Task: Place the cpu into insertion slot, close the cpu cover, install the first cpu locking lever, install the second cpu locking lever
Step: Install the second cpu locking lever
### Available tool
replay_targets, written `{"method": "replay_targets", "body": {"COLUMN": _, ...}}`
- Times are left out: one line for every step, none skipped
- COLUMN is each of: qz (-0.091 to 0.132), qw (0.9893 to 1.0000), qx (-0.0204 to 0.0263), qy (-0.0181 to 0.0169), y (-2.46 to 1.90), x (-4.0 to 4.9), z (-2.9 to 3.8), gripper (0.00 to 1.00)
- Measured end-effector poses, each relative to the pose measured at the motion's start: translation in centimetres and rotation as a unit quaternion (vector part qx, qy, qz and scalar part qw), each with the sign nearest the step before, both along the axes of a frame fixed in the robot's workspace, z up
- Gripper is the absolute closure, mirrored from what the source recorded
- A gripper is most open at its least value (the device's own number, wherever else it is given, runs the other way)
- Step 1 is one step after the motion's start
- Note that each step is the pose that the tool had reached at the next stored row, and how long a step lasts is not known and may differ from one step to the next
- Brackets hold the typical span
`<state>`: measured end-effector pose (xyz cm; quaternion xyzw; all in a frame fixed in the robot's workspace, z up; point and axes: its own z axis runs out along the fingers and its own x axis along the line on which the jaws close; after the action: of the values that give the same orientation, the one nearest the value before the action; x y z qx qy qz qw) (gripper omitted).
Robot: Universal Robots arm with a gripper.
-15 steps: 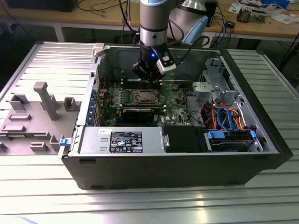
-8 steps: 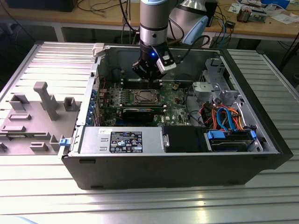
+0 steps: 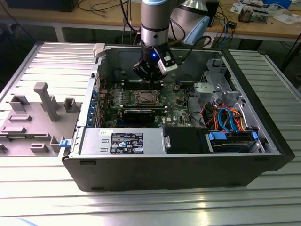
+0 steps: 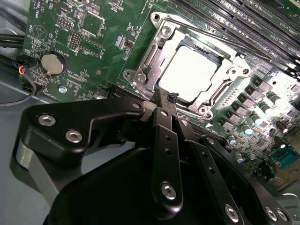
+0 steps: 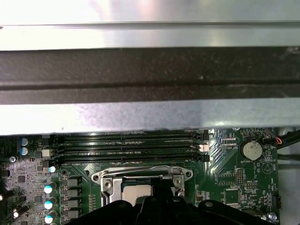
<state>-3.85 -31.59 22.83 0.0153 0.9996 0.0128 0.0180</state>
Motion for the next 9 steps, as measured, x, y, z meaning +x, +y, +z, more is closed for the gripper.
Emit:
{"method": "replay_targets", "body": {"qz": 0.000, "qw": 1.0000, "qx": 0.0000, "qy": 0.0000, "y": 0.00, "x": 0.00, "z": 0.00, "gripper": 0.89}}
{"method": "replay_targets", "body": {"qz": 0.000, "qw": 1.0000, "qx": 0.0000, "qy": 0.0000, "y": 0.00, "x": 0.00, "z": 0.00, "gripper": 0.89}}
{"method": "replay_targets", "body": {"qz": 0.000, "qw": 1.0000, "qx": 0.0000, "qy": 0.0000, "y": 0.00, "x": 0.00, "z": 0.00, "gripper": 0.89}}
{"method": "replay_targets", "body": {"qz": 0.000, "qw": 1.0000, "qx": 0.0000, "qy": 0.0000, "y": -0.01, "x": 0.00, "z": 0.00, "gripper": 0.89}}
{"method": "replay_targets", "body": {"qz": 0.000, "qw": 1.0000, "qx": 0.0000, "qy": 0.0000, "y": -0.01, "x": 0.00, "z": 0.00, "gripper": 0.89}}
{"method": "replay_targets", "body": {"qz": 0.000, "qw": 1.0000, "qx": 0.0000, "qy": 0.0000, "y": -0.01, "x": 0.00, "z": 0.00, "gripper": 0.89}}
{"method": "replay_targets", "body": {"qz": 0.000, "qw": 1.0000, "qx": 0.0000, "qy": 0.0000, "y": -0.01, "x": 0.00, "z": 0.00, "gripper": 0.89}}
{"method": "replay_targets", "body": {"qz": 0.000, "qw": 1.0000, "qx": 0.0000, "qy": 0.0000, "y": -0.01, "x": 0.00, "z": 0.00, "gripper": 0.89}}
{"method": "replay_targets", "body": {"qz": 0.000, "qw": 1.0000, "qx": 0.0000, "qy": 0.0000, "y": -0.02, "x": 0.00, "z": 0.00, "gripper": 0.89}}
